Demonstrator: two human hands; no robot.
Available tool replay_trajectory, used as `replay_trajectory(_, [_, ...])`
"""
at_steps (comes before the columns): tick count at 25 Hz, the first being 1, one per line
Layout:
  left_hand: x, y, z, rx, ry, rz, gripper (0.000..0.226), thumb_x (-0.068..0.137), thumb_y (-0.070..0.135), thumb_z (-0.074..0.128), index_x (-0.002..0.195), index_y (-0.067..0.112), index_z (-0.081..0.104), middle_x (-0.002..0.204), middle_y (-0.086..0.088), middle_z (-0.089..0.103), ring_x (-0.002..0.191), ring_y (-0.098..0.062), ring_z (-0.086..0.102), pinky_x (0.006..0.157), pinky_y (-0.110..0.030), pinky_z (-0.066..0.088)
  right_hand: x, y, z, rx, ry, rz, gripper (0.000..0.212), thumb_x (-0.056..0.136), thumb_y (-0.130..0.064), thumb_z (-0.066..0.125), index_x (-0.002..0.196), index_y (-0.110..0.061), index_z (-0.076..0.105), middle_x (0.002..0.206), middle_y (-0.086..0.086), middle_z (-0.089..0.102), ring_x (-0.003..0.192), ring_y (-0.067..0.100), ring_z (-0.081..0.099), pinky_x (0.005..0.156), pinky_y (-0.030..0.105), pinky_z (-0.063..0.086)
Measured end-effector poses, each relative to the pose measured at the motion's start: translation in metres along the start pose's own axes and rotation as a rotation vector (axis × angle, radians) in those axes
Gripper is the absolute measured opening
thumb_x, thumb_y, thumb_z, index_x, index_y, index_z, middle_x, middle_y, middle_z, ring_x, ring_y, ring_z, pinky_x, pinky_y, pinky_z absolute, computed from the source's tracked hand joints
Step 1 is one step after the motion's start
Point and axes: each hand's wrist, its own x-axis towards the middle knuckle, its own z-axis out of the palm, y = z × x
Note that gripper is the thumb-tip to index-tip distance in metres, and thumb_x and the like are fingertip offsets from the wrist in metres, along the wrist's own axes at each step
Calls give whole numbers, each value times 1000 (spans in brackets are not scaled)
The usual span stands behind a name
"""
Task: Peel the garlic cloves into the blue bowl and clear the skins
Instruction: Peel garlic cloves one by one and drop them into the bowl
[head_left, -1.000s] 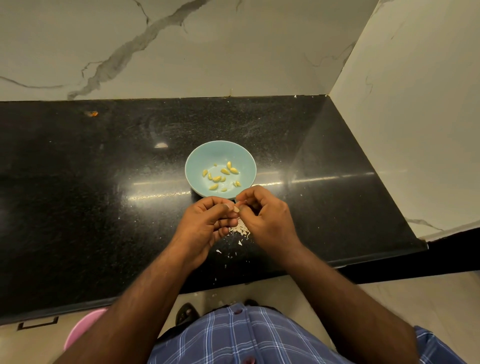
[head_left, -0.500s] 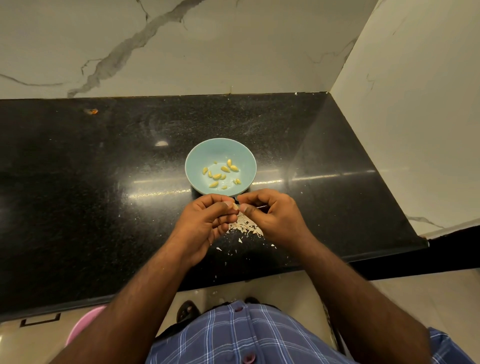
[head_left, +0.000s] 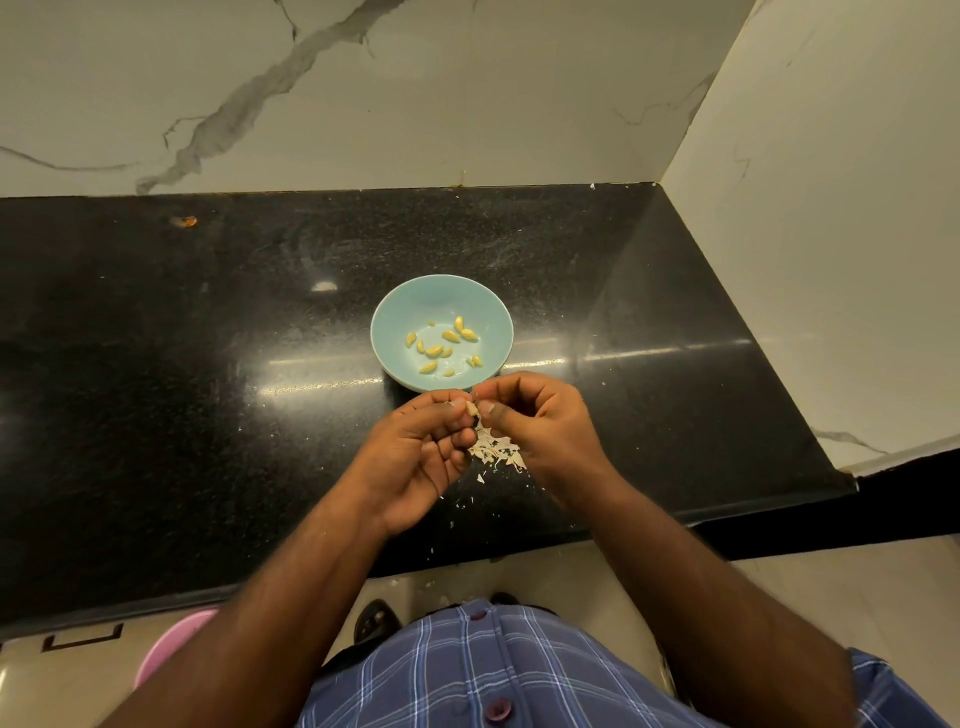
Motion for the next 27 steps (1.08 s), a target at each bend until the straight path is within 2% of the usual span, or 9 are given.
replay_trajectory(2, [1,-1,-1,-35,0,-27,9,84,16,67,82,15,76,74,-1,63,61,-8,60,50,-16,46,0,0,-1,-177,-10,-127,22,91,3,69,107,-10,75,102,-1,73,96,3,70,83,18,54])
replay_trajectory(5, [1,-4,-1,-18,-1,-52,9,85,20,68,85,15,76,77,-2,65,61,-7,58,50,-16,45,0,2,-1,-208,-21,-195,25,85,2,75,105,-13,77,112,1,73,108,9,69,94,24,55])
replay_trajectory(8, [1,-7,1,199,63,10,16,82,29,70,82,13,71,72,-1,62,60,-7,55,54,-19,41,2,1,-3,-117,43,-118,12,88,-4,75,100,-6,77,98,4,77,95,15,74,85,30,60])
replay_trajectory(10, [2,-7,-1,296,110,61,17,82,30,72,84,13,72,72,0,62,64,-9,54,58,-21,40,3,0,-5,-147,53,-103,10,89,-7,75,99,-4,74,87,5,76,82,12,73,75,26,59])
replay_trajectory(13, [2,-3,-5,311,133,136,7,87,16,73,93,13,74,78,-1,69,69,-11,56,61,-24,40,3,0,-8,-118,34,-40,15,86,-3,78,99,-11,76,90,4,78,87,13,75,79,27,59])
replay_trajectory(16, [0,-2,-3,334,105,215,22,76,18,77,96,10,75,77,-1,71,68,-10,59,58,-22,40,3,0,-8,-117,15,-11,19,87,-2,75,103,-11,78,95,1,79,92,13,75,82,27,59])
replay_trajectory(18, [-1,-4,-1,365,101,268,27,72,19,78,97,8,75,79,-2,73,67,-9,62,56,-21,42,3,-1,-7,-145,19,-2,18,88,-3,75,105,-10,77,94,0,78,89,10,74,78,24,57])
replay_trajectory(22, [-1,-5,-3,394,113,324,19,72,22,81,89,15,78,85,-8,76,69,-10,65,58,-23,44,1,-3,-5,-283,17,10,8,91,-10,73,93,-17,76,83,-5,75,81,5,71,75,26,57])
replay_trajectory(27, [-1,-6,-3,422,104,342,22,69,29,83,87,17,79,85,-11,75,71,-13,63,63,-28,45,-3,-8,-1,-428,17,19,9,94,-15,69,87,-20,68,74,-12,65,68,-4,59,65,17,45])
